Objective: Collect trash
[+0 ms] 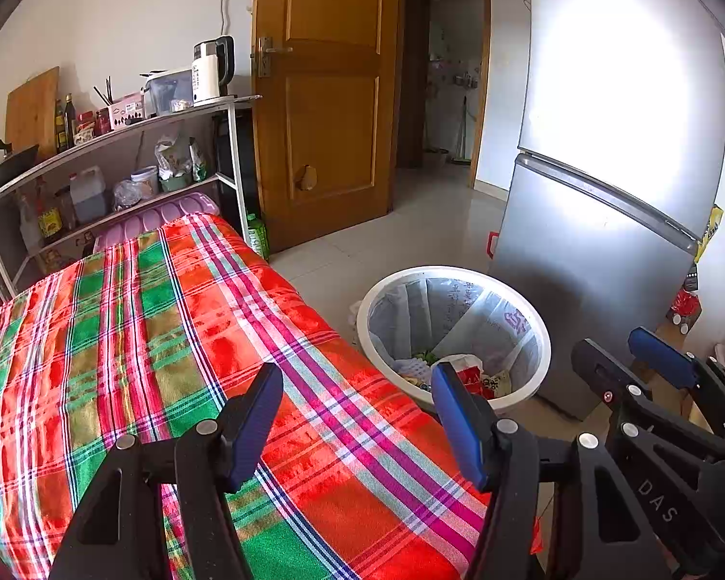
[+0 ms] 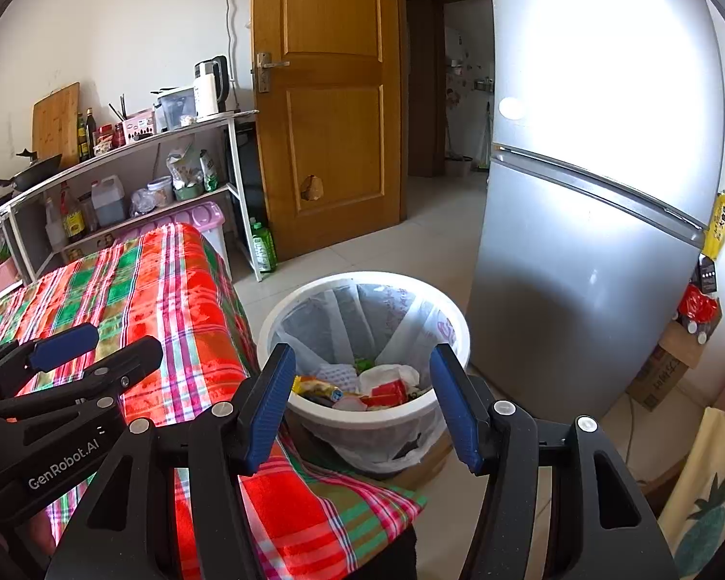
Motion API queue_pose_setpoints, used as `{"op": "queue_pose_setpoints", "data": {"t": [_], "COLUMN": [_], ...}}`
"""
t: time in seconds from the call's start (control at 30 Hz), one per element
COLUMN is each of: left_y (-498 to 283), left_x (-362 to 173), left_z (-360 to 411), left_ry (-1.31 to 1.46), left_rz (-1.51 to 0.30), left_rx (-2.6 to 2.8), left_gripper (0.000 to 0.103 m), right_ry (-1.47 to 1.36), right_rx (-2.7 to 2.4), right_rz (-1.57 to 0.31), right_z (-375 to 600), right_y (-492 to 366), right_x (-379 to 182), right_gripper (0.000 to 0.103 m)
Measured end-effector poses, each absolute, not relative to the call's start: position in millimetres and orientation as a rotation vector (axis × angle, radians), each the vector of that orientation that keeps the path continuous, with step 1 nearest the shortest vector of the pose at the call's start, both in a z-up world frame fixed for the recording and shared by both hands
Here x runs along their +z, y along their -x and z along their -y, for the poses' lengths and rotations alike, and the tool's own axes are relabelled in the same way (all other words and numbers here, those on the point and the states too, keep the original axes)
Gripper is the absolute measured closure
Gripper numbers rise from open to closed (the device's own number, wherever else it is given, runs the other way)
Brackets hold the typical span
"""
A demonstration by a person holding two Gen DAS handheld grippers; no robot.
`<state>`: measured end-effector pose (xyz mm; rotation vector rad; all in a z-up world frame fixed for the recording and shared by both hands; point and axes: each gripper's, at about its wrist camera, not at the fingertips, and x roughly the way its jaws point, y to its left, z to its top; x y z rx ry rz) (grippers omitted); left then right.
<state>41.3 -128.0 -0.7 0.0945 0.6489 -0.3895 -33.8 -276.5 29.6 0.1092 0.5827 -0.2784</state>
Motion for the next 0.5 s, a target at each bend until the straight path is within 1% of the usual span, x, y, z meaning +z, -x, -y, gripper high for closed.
{"op": "queue_pose_setpoints", "data": {"t": [0.5], "left_y": [-41.0], "left_x": [-0.3], "left_z": [128.5], "left_ry": [-0.098], "left_rz": [-0.649], "left_rx": [-0.386], "left_gripper": [0.039], "right_ry": [-0.112], "right_rx": [-0.282], "right_rz": [-0.582], "right_z": [277.1], "right_y": [33.6], "right_x": [29.2], "right_gripper": [0.044]}}
